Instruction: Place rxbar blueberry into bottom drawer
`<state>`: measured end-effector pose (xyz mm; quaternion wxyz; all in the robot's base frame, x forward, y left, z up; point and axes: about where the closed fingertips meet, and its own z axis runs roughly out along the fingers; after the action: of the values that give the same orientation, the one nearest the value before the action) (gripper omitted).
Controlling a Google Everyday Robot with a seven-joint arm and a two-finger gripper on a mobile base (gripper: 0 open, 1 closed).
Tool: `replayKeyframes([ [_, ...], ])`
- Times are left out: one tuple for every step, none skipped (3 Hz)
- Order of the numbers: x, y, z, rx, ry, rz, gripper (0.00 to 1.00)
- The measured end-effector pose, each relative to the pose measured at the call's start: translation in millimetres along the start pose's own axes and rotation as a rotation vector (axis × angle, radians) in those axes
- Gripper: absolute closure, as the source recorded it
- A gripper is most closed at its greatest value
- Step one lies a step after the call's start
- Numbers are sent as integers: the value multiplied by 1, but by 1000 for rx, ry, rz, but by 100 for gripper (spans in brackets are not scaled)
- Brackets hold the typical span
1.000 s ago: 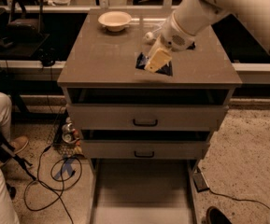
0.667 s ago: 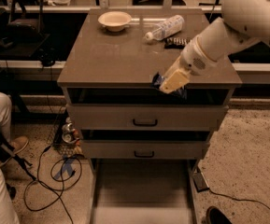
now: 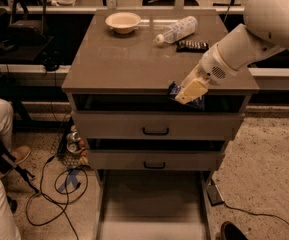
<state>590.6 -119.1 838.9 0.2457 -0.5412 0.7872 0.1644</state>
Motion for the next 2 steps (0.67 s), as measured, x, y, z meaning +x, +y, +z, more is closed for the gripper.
replayKeyframes([
  [14,9,25,-56,-24,46,100],
  [40,30,74,-153,-107,142,100],
])
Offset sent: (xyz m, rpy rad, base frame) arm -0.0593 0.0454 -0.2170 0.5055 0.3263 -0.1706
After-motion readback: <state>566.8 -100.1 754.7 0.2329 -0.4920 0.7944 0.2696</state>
